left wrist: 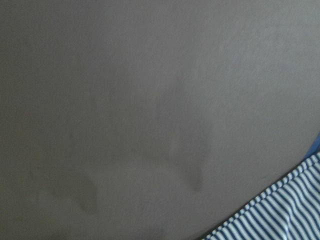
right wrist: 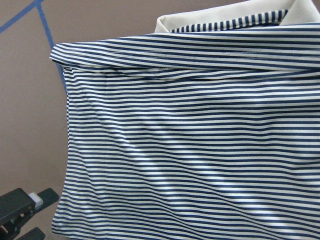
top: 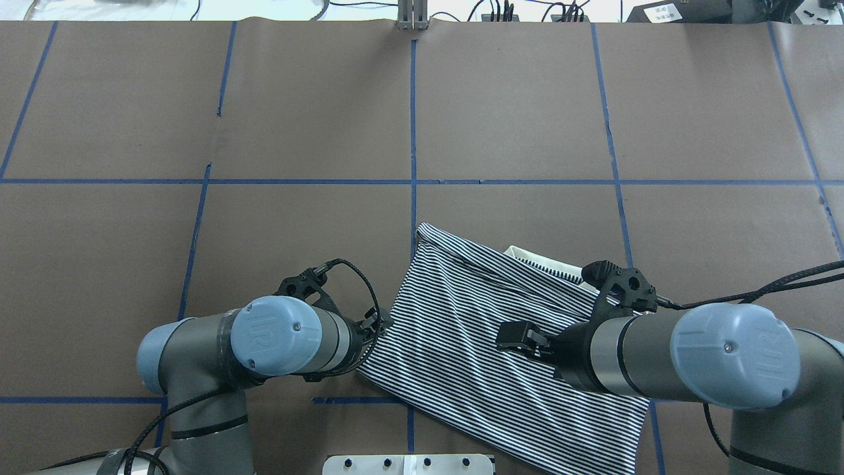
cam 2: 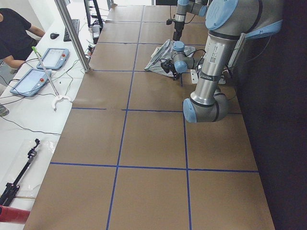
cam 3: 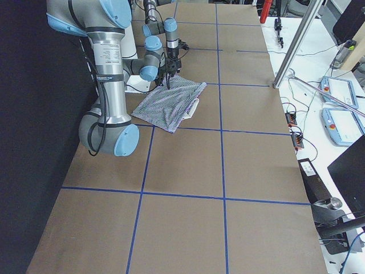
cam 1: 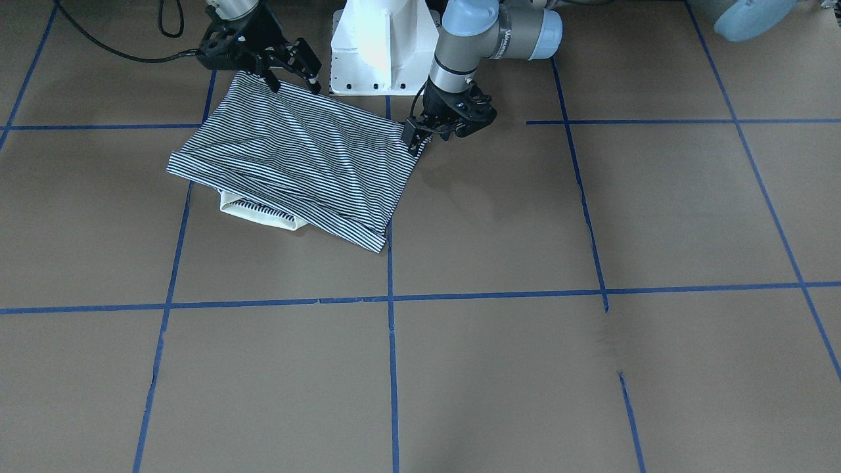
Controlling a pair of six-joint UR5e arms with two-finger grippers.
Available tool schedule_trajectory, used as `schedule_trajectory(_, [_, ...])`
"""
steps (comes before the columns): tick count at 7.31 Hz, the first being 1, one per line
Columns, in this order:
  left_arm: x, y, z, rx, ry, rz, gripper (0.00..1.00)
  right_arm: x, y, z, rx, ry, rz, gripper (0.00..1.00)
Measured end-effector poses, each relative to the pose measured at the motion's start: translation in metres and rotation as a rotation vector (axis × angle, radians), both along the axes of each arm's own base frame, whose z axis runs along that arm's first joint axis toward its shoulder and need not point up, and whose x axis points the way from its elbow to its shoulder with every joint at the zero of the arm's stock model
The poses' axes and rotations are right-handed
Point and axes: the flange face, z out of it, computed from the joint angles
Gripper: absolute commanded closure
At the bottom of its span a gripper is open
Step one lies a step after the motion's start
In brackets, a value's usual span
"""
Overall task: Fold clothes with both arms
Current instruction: 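Rotate the folded shirt lengthwise with the right gripper while the left arm rises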
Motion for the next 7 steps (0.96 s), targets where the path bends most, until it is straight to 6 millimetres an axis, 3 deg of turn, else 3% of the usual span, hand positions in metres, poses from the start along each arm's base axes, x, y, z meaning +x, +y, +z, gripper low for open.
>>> schedule_trajectory(1, [0.0034, 0.0031, 0.0014, -0.001, -0.004, 0.006, 0.18, -0.0001, -0.0004, 0.0008, -0.001, 0.002, 0.001, 0.0])
schedule_trajectory(2, [0.0058, 0.0061, 0.0015, -0.001, -0.006, 0.011, 0.34, 0.0, -0.0009, 0.0014, -0.002, 0.003, 0.002, 0.0])
schedule_trajectory(4, [0.0085, 0.0109, -0.0013, -0.001, -0.001, 0.021, 0.94, 0.0009, -0.0017, 0.0019, -0.003, 0.004, 0.004, 0.0])
schedule_trajectory(5, [0.0083, 0.0116, -0.0013, 0.0, -0.001, 0.023, 1.0, 0.0016, -0.002, 0.0017, -0.003, 0.003, 0.004, 0.0])
schedule_trajectory(7, [0.0052, 0.0129, -0.003, 0.005, 0.004, 0.028, 1.0, 0.0035, -0.0045, 0.0025, -0.004, 0.005, 0.01, 0.0])
